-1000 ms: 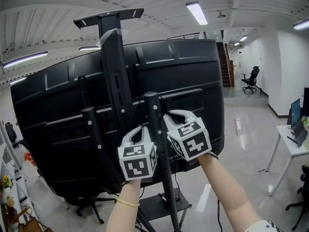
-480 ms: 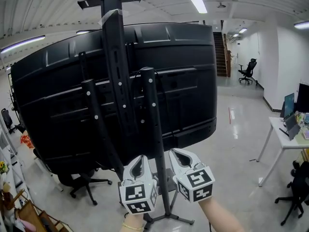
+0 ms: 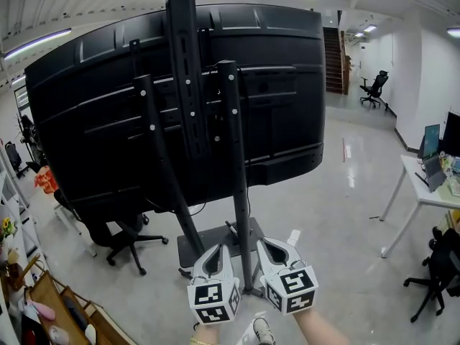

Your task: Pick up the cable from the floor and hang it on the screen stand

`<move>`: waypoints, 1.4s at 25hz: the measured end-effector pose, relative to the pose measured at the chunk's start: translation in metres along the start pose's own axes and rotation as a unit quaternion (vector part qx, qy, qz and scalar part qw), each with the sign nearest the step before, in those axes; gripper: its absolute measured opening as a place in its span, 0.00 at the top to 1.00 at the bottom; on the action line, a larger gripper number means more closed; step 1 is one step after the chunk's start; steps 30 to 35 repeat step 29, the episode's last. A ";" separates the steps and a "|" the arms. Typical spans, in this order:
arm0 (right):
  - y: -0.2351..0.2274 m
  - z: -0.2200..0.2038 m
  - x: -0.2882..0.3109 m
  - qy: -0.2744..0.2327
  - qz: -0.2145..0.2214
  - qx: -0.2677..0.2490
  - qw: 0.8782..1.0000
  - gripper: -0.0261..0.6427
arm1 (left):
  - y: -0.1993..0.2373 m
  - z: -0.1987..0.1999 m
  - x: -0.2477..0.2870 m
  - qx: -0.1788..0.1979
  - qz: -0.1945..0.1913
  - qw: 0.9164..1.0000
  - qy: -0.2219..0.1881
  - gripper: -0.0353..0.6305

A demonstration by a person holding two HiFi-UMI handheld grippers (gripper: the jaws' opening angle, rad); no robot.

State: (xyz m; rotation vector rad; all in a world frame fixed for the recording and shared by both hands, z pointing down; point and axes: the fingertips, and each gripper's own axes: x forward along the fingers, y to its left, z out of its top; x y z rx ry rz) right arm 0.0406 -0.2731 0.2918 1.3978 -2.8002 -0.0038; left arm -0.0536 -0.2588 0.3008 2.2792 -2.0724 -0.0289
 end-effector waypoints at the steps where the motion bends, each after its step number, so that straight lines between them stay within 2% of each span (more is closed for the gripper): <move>1: 0.004 -0.002 -0.003 0.002 0.002 -0.003 1.000 0.96 | 0.000 -0.003 -0.003 -0.002 0.001 1.000 0.003 0.94; 15: 0.010 0.015 -0.016 -0.005 -0.004 -0.012 1.000 0.96 | -0.006 0.014 -0.017 -0.002 0.001 1.000 -0.010 0.94; 35: 0.024 0.013 -0.010 -0.009 0.000 -0.006 1.000 0.96 | 0.004 0.011 -0.020 0.006 0.003 1.000 0.000 0.94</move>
